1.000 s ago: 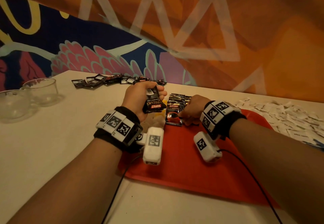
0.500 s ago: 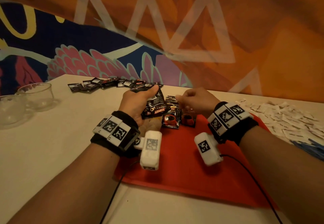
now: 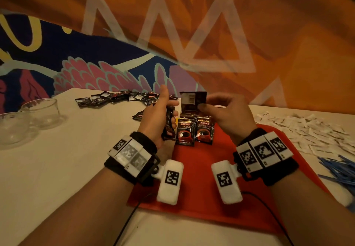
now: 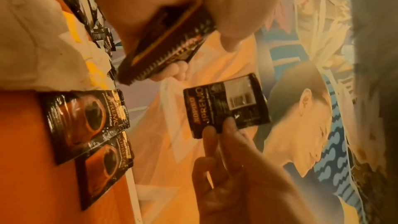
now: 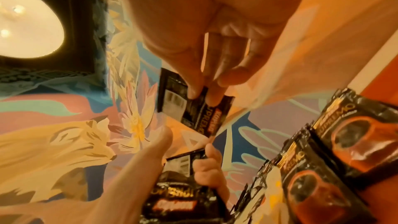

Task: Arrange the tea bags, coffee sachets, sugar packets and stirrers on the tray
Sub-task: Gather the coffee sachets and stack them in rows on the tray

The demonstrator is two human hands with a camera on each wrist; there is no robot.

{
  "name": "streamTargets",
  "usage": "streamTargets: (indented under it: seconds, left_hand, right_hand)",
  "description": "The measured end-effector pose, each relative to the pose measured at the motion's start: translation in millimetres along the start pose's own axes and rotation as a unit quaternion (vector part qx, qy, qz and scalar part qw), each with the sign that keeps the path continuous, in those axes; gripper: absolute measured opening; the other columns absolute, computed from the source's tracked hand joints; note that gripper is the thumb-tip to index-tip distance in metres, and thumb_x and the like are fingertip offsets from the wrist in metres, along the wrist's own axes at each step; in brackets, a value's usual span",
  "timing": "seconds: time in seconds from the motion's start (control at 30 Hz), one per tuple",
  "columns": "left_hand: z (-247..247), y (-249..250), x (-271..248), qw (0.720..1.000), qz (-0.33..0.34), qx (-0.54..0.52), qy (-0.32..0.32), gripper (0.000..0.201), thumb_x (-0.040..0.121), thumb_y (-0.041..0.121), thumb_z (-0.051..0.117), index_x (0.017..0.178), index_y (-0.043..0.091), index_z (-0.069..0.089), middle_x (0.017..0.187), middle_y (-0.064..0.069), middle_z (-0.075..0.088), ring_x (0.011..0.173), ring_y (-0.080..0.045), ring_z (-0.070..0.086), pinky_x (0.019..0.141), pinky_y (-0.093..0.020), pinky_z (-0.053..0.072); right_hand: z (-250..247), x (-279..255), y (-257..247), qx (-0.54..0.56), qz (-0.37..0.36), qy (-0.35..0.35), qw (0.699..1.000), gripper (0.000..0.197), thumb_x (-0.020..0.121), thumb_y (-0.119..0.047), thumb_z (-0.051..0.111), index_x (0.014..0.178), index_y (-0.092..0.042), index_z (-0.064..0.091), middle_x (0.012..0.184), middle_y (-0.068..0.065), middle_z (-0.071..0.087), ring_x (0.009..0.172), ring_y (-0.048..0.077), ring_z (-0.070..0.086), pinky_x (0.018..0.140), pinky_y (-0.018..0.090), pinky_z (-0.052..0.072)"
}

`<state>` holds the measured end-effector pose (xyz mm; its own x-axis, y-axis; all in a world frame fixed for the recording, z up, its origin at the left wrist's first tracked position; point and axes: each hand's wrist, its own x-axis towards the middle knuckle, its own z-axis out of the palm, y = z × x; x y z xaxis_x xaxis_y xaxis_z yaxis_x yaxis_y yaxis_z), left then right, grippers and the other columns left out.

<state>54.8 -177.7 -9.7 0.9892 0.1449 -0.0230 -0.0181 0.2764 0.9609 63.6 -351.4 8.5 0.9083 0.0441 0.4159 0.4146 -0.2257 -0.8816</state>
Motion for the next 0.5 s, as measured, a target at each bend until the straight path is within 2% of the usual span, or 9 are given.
streamTargets:
  seconds: [0.07, 0.1, 0.2, 0.27, 0.33, 0.37, 0.43, 0.5]
  left_hand:
    - [-1.4, -0.2, -0.1, 0.999, -0.031, 0.01, -0.026, 0.064, 0.082, 0.066, 0.061, 0.105, 0.007, 0.07, 0.072, -0.002, 0.061, 0.054, -0.011, 0.051, 0.051, -0.024, 0.044]
    - [-1.1, -0.2, -1.1, 0.999, -0.034, 0.019, -0.038, 0.058, 0.084, 0.061, 0.064, 0.105, 0.007, 0.07, 0.072, -0.003, 0.062, 0.054, -0.012, 0.051, 0.05, -0.025, 0.045]
    - [4.1, 1.3, -5.6, 0.999, 0.011, 0.038, -0.036, 0.019, 0.096, 0.03, 0.064, 0.097, 0.012, 0.07, 0.072, -0.003, 0.065, 0.052, -0.013, 0.059, 0.048, -0.025, 0.047]
    - [5.6, 0.8, -5.1, 0.998, 0.052, 0.039, -0.014, 0.009, 0.096, 0.018, 0.064, 0.092, 0.013, 0.071, 0.076, -0.006, 0.071, 0.062, -0.016, 0.066, 0.056, -0.029, 0.055]
    - [5.5, -1.1, -3.3, 0.997, 0.075, 0.026, -0.006, 0.006, 0.094, 0.016, 0.067, 0.094, 0.013, 0.072, 0.088, -0.014, 0.074, 0.076, -0.024, 0.068, 0.072, -0.039, 0.06]
    - [5.0, -1.6, -3.7, 0.996, 0.082, 0.023, -0.006, 0.006, 0.094, 0.016, 0.067, 0.094, 0.012, 0.072, 0.09, -0.016, 0.073, 0.079, -0.027, 0.067, 0.074, -0.04, 0.06]
    - [5.6, -2.6, -5.0, 0.995, 0.091, 0.027, -0.017, 0.005, 0.093, 0.015, 0.067, 0.094, 0.013, 0.072, 0.086, -0.012, 0.073, 0.075, -0.025, 0.067, 0.069, -0.036, 0.06]
    - [6.4, -2.8, -6.3, 0.994, 0.096, 0.036, -0.034, 0.003, 0.093, 0.012, 0.068, 0.094, 0.014, 0.07, 0.08, -0.008, 0.071, 0.069, -0.021, 0.067, 0.062, -0.031, 0.058]
  right_hand:
    - [-0.9, -1.5, 0.9, -0.018, -0.043, 0.006, 0.999, 0.026, 0.08, -0.006, 0.078, 0.075, -0.031, 0.074, 0.082, -0.005, 0.076, 0.081, 0.012, 0.072, 0.074, 0.033, 0.058]
    - [-0.4, -2.5, 1.1, -0.026, -0.058, 0.0, 0.998, 0.03, 0.081, -0.003, 0.076, 0.073, -0.031, 0.073, 0.082, -0.007, 0.075, 0.081, 0.01, 0.072, 0.074, 0.032, 0.059]
    - [0.3, -6.4, 1.0, -0.063, -0.08, -0.017, 0.995, 0.04, 0.084, 0.007, 0.065, 0.072, -0.031, 0.071, 0.091, -0.013, 0.072, 0.083, 0.002, 0.07, 0.075, 0.021, 0.057]
    - [-0.6, -4.9, 6.4, -0.041, -0.064, -0.012, 0.997, 0.04, 0.084, 0.009, 0.062, 0.076, -0.029, 0.072, 0.094, -0.008, 0.074, 0.087, 0.005, 0.071, 0.078, 0.025, 0.058]
    - [-1.6, -3.3, 10.8, 0.03, -0.016, 0.001, 0.999, 0.028, 0.083, 0.004, 0.067, 0.085, -0.024, 0.07, 0.095, 0.0, 0.075, 0.091, 0.014, 0.072, 0.081, 0.034, 0.058]
    - [-2.1, -2.5, 12.0, 0.061, 0.017, -0.003, 0.998, 0.021, 0.083, -0.002, 0.072, 0.089, -0.022, 0.069, 0.096, 0.002, 0.074, 0.092, 0.018, 0.072, 0.08, 0.036, 0.059]
    - [-2.0, -4.3, 12.1, 0.084, 0.064, -0.038, 0.994, 0.015, 0.083, -0.011, 0.077, 0.092, -0.019, 0.069, 0.091, 0.005, 0.075, 0.085, 0.02, 0.072, 0.072, 0.033, 0.059]
    - [-2.0, -5.4, 13.1, 0.027, 0.058, -0.052, 0.997, 0.01, 0.083, -0.011, 0.077, 0.086, -0.019, 0.072, 0.085, 0.005, 0.075, 0.08, 0.02, 0.073, 0.073, 0.035, 0.059]
